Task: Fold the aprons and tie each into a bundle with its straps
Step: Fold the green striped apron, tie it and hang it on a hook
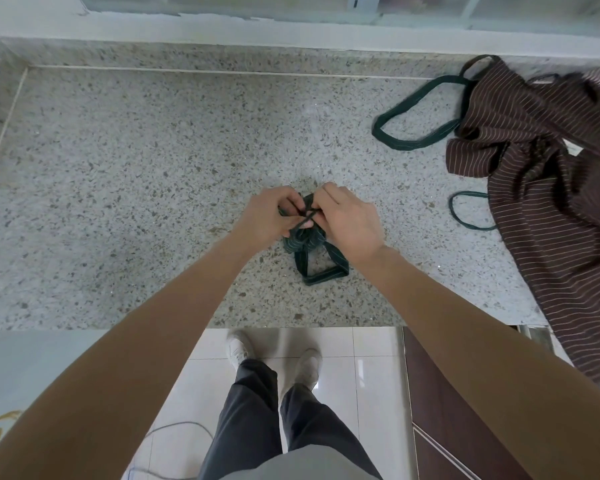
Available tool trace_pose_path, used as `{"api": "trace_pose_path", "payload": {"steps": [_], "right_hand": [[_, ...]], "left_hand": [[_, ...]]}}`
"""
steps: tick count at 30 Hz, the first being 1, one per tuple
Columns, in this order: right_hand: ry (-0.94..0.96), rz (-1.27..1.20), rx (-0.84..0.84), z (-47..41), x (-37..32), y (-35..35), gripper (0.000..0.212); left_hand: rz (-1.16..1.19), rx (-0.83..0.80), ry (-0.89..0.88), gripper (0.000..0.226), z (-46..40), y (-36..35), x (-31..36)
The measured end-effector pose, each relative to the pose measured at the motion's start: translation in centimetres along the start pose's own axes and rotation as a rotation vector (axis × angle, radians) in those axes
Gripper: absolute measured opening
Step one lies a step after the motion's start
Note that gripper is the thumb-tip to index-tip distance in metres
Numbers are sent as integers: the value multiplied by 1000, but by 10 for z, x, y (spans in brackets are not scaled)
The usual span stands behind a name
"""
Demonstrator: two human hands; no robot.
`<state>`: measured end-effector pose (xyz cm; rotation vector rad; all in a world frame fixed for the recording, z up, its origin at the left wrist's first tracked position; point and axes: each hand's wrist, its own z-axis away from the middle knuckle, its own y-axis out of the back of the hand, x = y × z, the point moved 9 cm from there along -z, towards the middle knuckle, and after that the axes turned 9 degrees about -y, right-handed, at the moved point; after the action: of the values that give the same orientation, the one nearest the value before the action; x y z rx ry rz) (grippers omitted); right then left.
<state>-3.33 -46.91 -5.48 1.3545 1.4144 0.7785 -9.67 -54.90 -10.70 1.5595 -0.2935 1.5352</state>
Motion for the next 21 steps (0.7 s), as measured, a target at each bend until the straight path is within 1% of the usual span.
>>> {"api": "trace_pose_path", "payload": {"steps": [3,5,6,10,11,13,14,15,17,19,21], "right_hand": [[10,-71,27,-3,-1,5,15],[39,-55,36,-3,0,5,13],[49,-35,39,-1,1,4,15],[10,-38,24,5,5,-7,31],[-11,-62,26,5,6,-7,30],[-53,-159,-1,2,11,-9,18],[-88,-222,-28,0,15,-11,10],[-135,-286,-62,-1,19,-12,7],[-268,-390,-143,-2,30,-17,12],[-438,-434,-258,2,43,-26,13],[-523,-419,-345,7,51,-32,11]], "left_hand": [[-22,11,-90,13,0,-2,9],[-41,28,-77,19,0,1,7],[-53,11,-65,20,-1,0,5],[-49,-53,-31,18,-4,-2,4],[-42,-55,-29,16,-4,-1,4],[-41,-51,-28,12,-4,1,4],[-51,-43,-25,10,-3,2,4],[-72,-27,-23,9,-2,4,4],[-160,27,-27,7,-1,8,4],[-256,93,-11,4,3,14,3],[-324,146,24,3,7,19,1]]}}
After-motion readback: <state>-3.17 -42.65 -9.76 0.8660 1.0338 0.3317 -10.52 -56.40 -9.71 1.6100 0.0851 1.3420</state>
